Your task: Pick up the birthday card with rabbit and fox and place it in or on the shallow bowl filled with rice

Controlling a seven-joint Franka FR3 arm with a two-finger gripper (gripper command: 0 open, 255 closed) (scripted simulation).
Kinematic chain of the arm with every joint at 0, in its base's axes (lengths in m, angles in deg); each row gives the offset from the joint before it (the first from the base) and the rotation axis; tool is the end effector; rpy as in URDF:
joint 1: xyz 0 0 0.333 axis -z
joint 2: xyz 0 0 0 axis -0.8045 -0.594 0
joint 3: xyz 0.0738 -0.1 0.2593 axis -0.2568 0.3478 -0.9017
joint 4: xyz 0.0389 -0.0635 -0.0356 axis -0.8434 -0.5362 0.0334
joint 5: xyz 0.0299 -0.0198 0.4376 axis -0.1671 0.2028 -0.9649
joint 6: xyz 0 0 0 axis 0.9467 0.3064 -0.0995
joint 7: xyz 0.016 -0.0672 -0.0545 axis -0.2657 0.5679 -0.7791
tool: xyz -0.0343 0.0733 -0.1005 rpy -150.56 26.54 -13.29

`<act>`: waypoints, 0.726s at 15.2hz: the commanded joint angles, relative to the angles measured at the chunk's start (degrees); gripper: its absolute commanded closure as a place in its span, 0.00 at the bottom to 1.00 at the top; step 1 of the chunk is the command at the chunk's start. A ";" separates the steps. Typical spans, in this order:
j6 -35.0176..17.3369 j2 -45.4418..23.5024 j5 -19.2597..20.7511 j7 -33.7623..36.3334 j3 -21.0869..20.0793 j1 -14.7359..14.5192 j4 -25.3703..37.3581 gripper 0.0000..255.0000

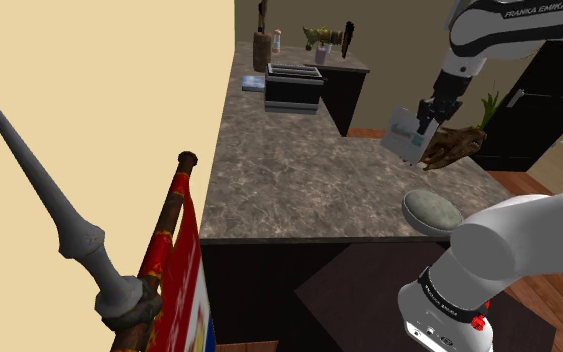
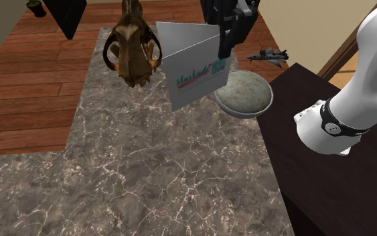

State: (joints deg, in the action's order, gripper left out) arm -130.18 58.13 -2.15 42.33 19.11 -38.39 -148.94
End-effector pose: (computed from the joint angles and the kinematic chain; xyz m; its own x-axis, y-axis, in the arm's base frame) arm 0.3375 -0.2933 0.4292 0.9391 -0.3420 -0.0320 -0.3425 -0.9395 -0.0098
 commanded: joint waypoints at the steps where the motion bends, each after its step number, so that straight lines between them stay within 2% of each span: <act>1: 2.53 4.43 1.26 -0.43 -0.28 1.45 -1.81 1.00; 11: 17.61 26.52 6.09 -5.49 -1.34 9.89 -8.71 1.00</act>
State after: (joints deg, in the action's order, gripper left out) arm -114.84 82.52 3.52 37.72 17.82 -29.37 -157.80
